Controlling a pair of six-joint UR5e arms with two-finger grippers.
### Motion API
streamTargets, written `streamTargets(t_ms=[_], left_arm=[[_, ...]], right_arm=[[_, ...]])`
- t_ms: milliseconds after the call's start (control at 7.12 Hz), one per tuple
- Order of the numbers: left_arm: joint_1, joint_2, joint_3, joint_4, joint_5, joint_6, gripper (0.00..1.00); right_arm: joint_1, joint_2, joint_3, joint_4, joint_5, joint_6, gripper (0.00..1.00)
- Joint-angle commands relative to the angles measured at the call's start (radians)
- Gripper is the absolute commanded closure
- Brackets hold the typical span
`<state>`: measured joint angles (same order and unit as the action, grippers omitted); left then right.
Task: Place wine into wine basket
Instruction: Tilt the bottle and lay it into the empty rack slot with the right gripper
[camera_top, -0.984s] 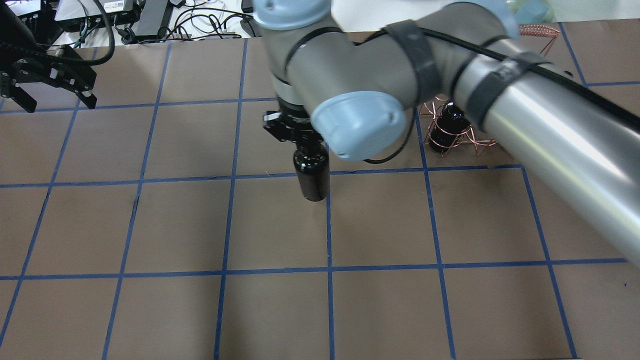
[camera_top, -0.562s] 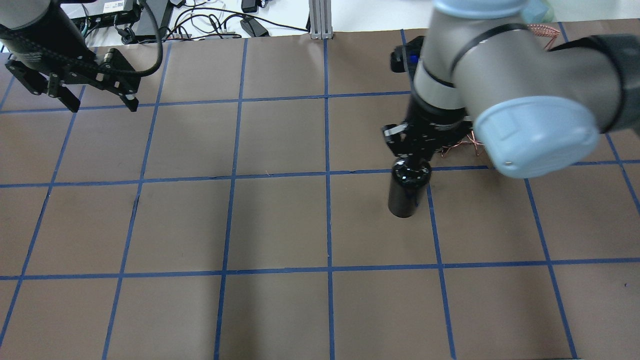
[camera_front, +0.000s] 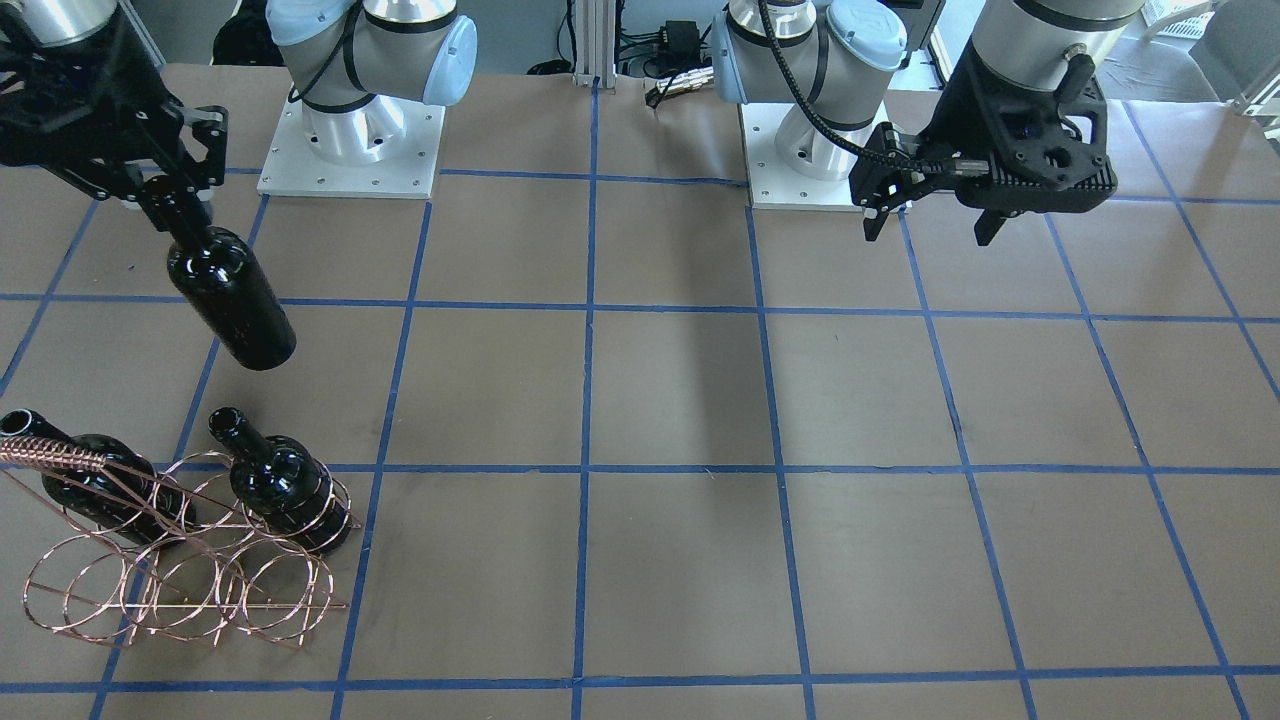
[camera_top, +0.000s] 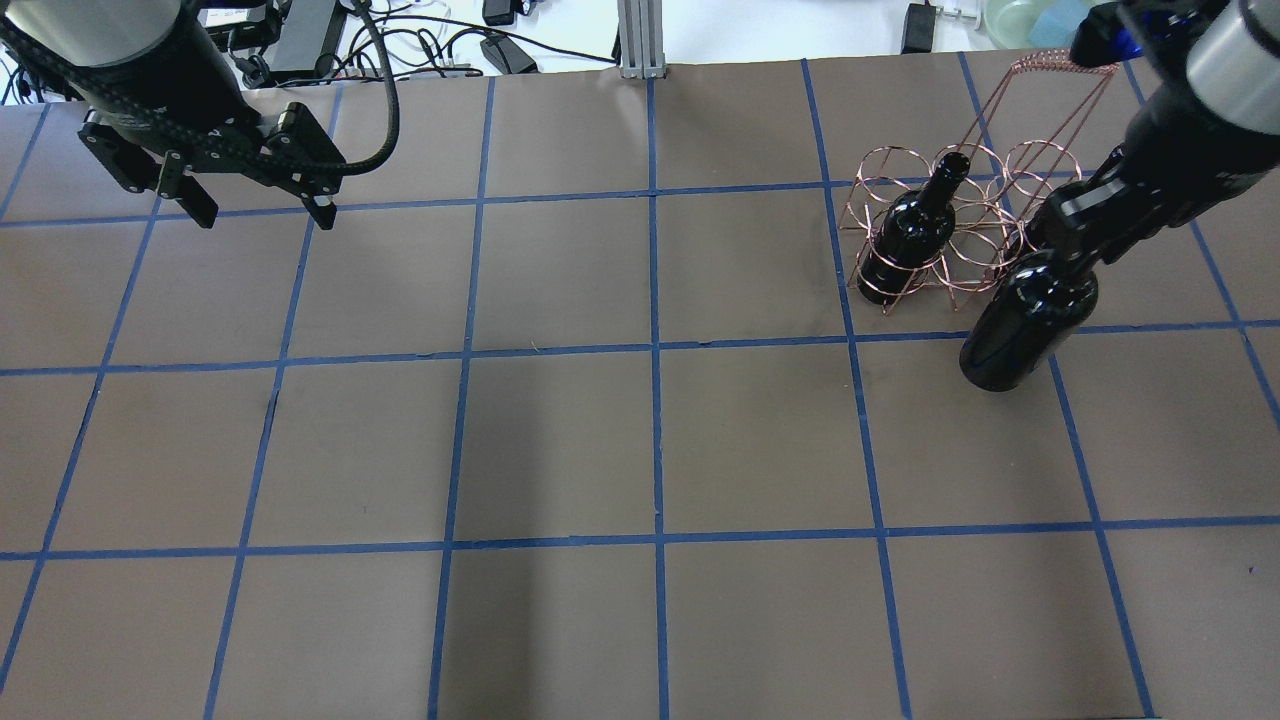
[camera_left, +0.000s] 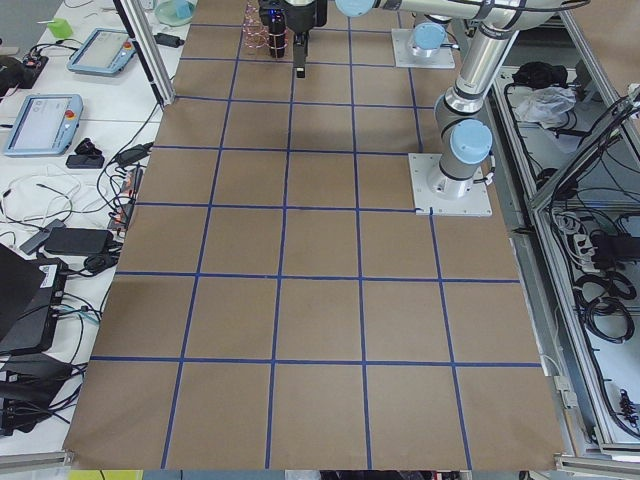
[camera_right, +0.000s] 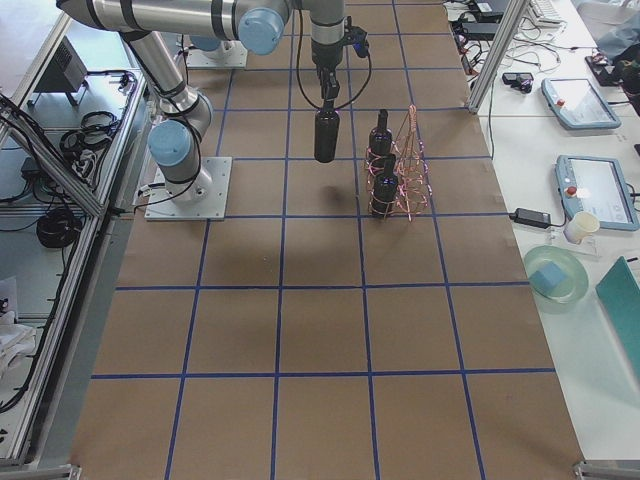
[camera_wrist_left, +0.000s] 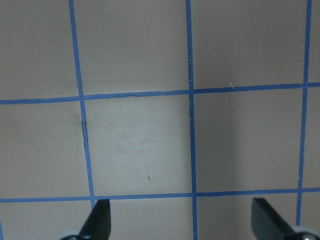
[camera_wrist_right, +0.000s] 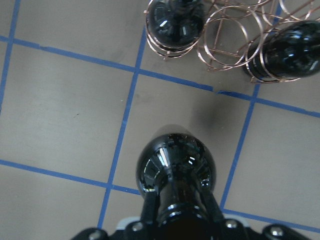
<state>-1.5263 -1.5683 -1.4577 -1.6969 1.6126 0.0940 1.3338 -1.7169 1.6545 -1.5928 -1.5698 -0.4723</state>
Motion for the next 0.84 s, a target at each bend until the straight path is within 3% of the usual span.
streamTargets(t_ms=[0, 281, 703], left_arm=[[-0.017, -0.001, -0.003, 0.000, -0.002, 0.000, 0.00], [-0.024, -0.010, -0.013, 0.006, -0.002, -0.002, 0.00], [-0.057, -0.007, -0.021, 0.022, 0.000, 0.000, 0.00]], right_arm=[[-0.021, 0.147, -0.222, 0.054, 0.014, -0.016, 1.00], [-0.019, 0.287, -0.338, 0.050, 0.059, -0.016, 1.00], [-0.021, 0.341, -0.329, 0.002, 0.063, -0.086, 1.00]])
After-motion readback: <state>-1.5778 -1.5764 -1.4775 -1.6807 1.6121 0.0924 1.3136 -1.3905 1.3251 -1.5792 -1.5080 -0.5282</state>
